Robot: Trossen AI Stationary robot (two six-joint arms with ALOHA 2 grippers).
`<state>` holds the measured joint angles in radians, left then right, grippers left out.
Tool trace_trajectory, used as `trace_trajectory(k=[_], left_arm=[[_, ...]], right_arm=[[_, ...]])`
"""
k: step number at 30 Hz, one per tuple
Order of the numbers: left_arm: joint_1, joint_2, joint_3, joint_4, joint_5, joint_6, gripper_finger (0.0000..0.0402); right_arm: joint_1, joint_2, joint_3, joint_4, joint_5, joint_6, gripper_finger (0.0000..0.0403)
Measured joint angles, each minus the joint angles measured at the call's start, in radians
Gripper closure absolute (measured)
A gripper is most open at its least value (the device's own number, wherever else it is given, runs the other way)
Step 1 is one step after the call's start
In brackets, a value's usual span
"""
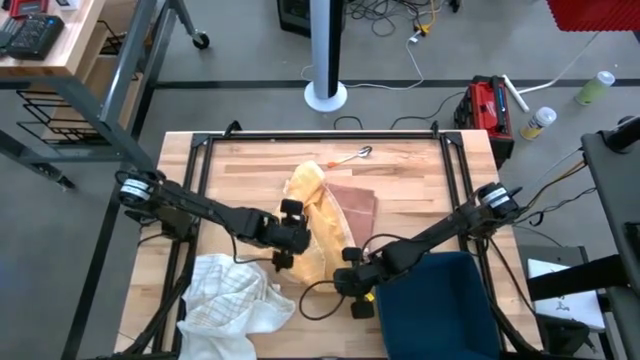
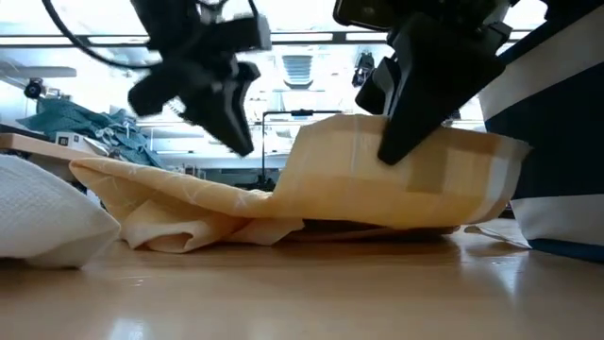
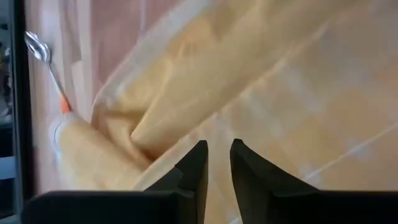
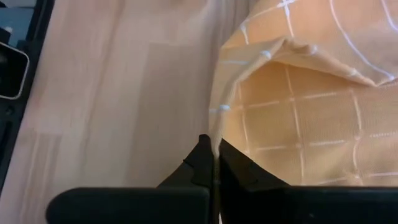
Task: Fold towel
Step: Fold the yellow towel
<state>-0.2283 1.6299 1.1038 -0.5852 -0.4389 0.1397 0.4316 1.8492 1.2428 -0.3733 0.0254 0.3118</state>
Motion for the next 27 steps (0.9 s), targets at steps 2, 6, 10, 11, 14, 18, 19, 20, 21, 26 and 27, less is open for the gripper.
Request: trace_trajectory(k=[2,6,10,11,14,18,19,20,21,26,27], left_arm=[[0.045,-0.010,-0.024,-0.010,0.007,0.006,0.0331],[0.135,-0.032,-0.072,0.000,0.052,0.033,0.0307],[0.224,-0.045,-0.082,0.036,0.202,0.111,0.0277],[0.244,-0.045,-0.086,0.040,0.241,0.132,0.0270],[0.300,-0.041,-0.112,0.058,0.271,0.181,0.0248],[0.357,-0.041,-0.140,0.114,0.273,0.229,0.0219],[0.367,-0.041,-0.149,0.126,0.275,0.238,0.0213],[0.377,-0.039,-0.160,0.154,0.285,0.247,0.0206],[0.386,-0.037,-0.172,0.184,0.306,0.254,0.0200],[0.413,-0.037,-0.227,0.243,0.408,0.220,0.0190],[0.414,-0.037,-0.236,0.242,0.421,0.208,0.0196]], right_arm=[[0.001,0.001,-0.004,-0.002,0.000,-0.012,0.0403],[0.002,0.001,-0.011,0.002,0.000,-0.032,0.0403],[-0.002,0.001,-0.019,0.003,0.000,-0.035,0.0403],[-0.002,0.001,-0.021,0.004,0.000,-0.035,0.0403],[-0.007,0.001,-0.023,0.009,-0.001,-0.035,0.0403],[-0.012,0.001,-0.030,0.014,-0.005,-0.035,0.0403],[-0.013,0.001,-0.034,0.013,-0.008,-0.034,0.0403],[-0.013,0.001,-0.037,0.011,-0.008,-0.034,0.0403],[-0.014,0.001,-0.040,0.013,-0.008,-0.033,0.0403],[-0.014,0.000,-0.052,0.019,-0.008,-0.021,0.0403],[-0.014,-0.003,-0.055,0.019,-0.008,-0.021,0.0403]])
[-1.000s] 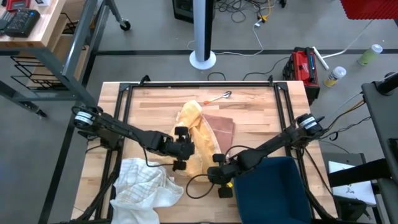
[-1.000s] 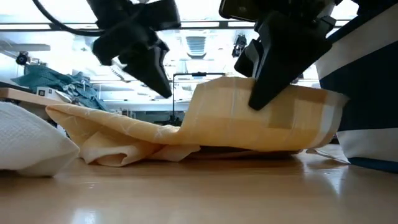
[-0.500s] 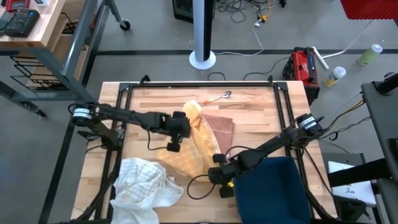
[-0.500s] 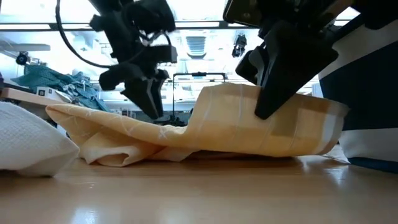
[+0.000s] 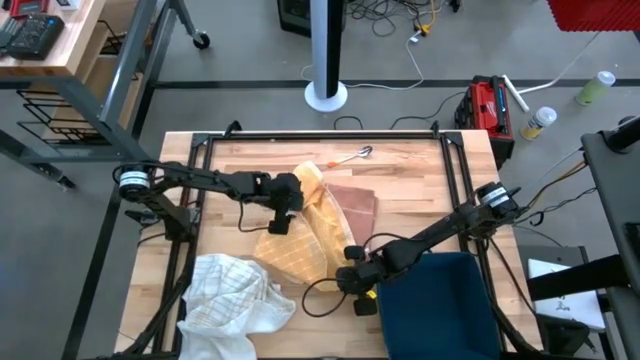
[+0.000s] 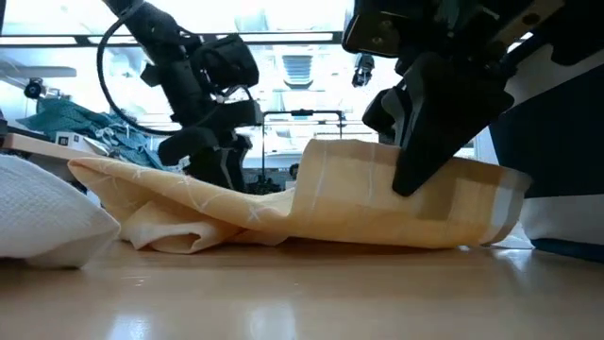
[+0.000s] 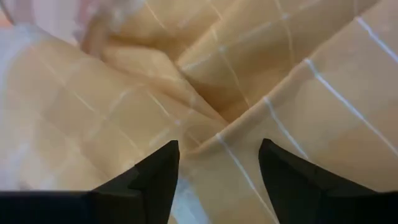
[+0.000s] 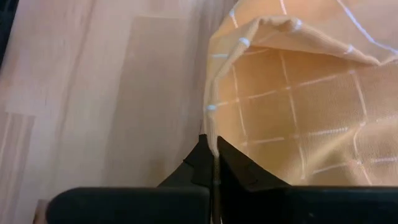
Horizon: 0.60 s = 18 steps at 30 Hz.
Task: Fold towel
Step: Fold the yellow towel
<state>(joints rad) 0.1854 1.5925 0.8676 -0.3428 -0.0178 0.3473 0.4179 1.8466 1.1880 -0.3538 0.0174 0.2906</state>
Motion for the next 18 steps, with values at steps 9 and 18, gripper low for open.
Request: trace_trajectory(k=[9,18], left_arm=[[-0.013,-0.019,-0.098,-0.016,0.030,-0.130,0.0378],[-0.057,-0.235,-0.067,-0.067,-0.008,-0.254,0.0398]], right_arm=[[-0.004,-0.027,-0.006,0.005,0.006,-0.001,0.0403],[-0.026,-0.066,0.012,-0.063,0.019,0.011,0.0403]])
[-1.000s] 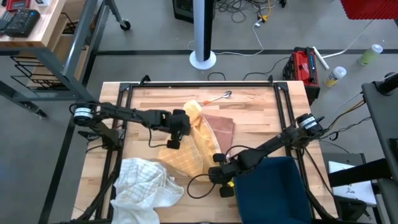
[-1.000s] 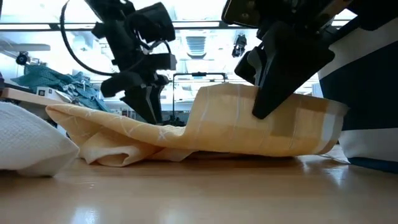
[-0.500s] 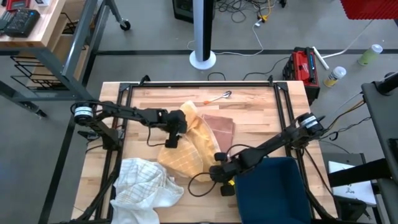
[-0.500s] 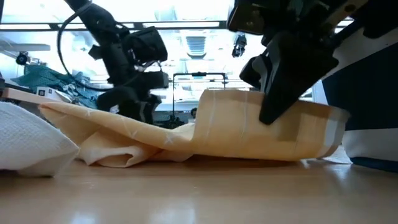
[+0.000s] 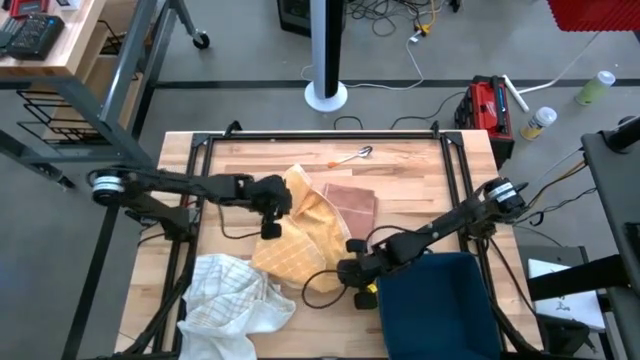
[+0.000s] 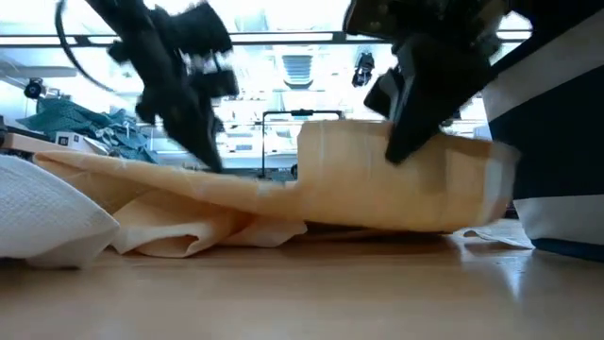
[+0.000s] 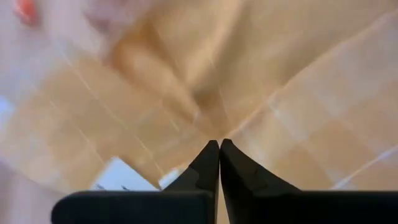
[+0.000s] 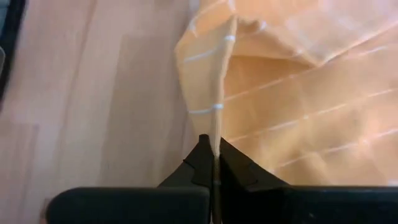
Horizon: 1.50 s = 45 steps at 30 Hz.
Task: Fold towel
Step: Fold the yellow towel
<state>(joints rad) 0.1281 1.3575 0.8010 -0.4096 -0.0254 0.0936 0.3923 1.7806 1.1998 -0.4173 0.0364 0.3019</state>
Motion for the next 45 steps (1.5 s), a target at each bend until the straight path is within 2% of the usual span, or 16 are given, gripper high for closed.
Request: trace_trajectory(k=[3,9,14,16,18,21,26,28,31,35,39,42,45], left_arm=[[-0.046,-0.108,0.042,-0.064,-0.082,-0.028,0.0401],[-0.157,-0.264,0.149,-0.195,-0.334,-0.063,0.0401],[-0.187,-0.303,0.243,-0.266,-0.554,-0.053,0.0401],[-0.185,-0.306,0.282,-0.268,-0.596,-0.023,0.0401],[-0.184,-0.299,0.327,-0.262,-0.612,0.017,0.0401],[-0.184,-0.277,0.377,-0.244,-0.565,0.046,0.0401],[-0.187,-0.232,0.371,-0.213,-0.366,-0.012,0.0401],[-0.188,-0.211,0.329,-0.205,-0.313,-0.046,0.0401],[-0.195,-0.170,0.239,-0.159,-0.289,-0.094,0.0401],[-0.202,-0.109,0.080,0.023,-0.244,-0.125,0.0401],[-0.206,-0.041,-0.051,0.222,-0.190,-0.157,0.0401],[-0.206,0.001,-0.110,0.343,-0.189,-0.163,0.0401],[-0.205,0.030,-0.133,0.391,-0.192,-0.157,0.0401]], right_arm=[[0.000,-0.060,0.013,-0.124,0.075,0.031,0.0403],[-0.003,-0.212,0.042,-0.372,0.355,0.077,0.0403],[-0.033,-0.349,0.072,-0.432,0.543,0.025,0.0403],[-0.059,-0.396,0.084,-0.451,0.594,-0.011,0.0403],[-0.083,-0.443,0.100,-0.432,0.603,-0.080,0.0403],[-0.106,-0.497,0.103,-0.416,0.601,-0.163,0.0403],[-0.114,-0.521,0.092,-0.414,0.539,-0.108,0.0403],[-0.102,-0.505,0.071,-0.409,0.510,-0.083,0.0403],[-0.089,-0.455,0.018,-0.372,0.504,-0.061,0.0403],[-0.082,-0.359,-0.063,-0.273,0.494,-0.014,0.0403],[-0.075,-0.264,-0.127,-0.170,0.418,-0.012,0.0403],[-0.081,-0.211,-0.139,-0.097,0.370,-0.027,0.0403],[-0.083,-0.173,-0.138,-0.032,0.311,-0.065,0.0403]])
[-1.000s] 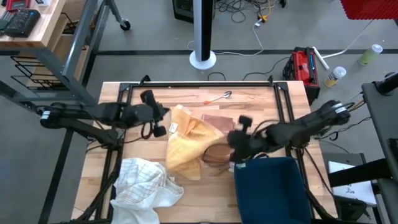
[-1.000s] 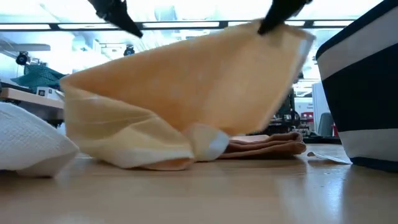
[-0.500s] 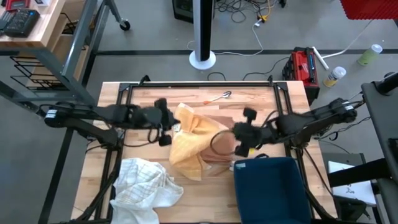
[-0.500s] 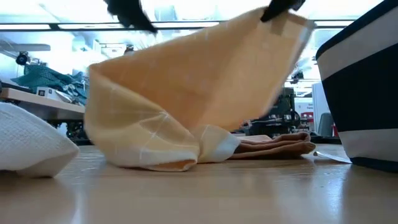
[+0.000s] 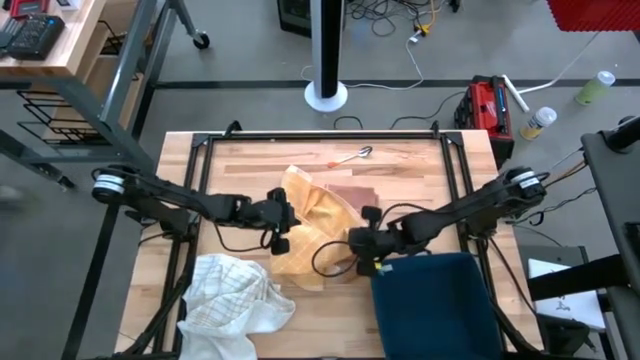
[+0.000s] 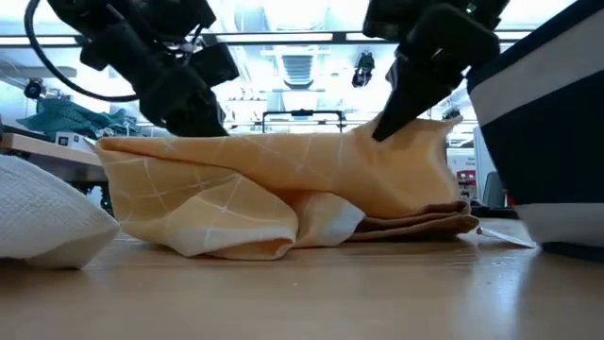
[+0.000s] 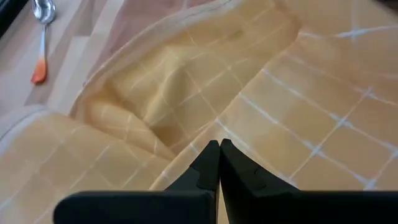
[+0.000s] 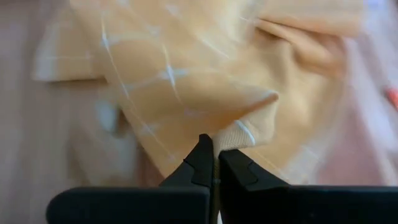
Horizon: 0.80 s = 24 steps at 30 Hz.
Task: Fold towel
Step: Fold the yellow towel
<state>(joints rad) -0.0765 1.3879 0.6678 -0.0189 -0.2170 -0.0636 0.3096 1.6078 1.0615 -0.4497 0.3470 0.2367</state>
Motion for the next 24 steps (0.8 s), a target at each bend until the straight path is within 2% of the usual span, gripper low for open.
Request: trace_trajectory(k=[6,13,24], left_arm=[[0.003,0.033,-0.005,0.075,-0.063,0.028,0.0401],[0.000,0.109,-0.057,0.359,-0.072,-0.005,0.0401],[-0.002,0.187,-0.045,0.388,-0.071,-0.032,0.0401]], right_arm=[[0.009,0.032,-0.004,0.094,-0.144,-0.084,0.0403],[0.012,0.056,-0.018,0.155,-0.139,-0.059,0.0403],[0.016,0.059,-0.051,0.175,-0.138,-0.047,0.0403]])
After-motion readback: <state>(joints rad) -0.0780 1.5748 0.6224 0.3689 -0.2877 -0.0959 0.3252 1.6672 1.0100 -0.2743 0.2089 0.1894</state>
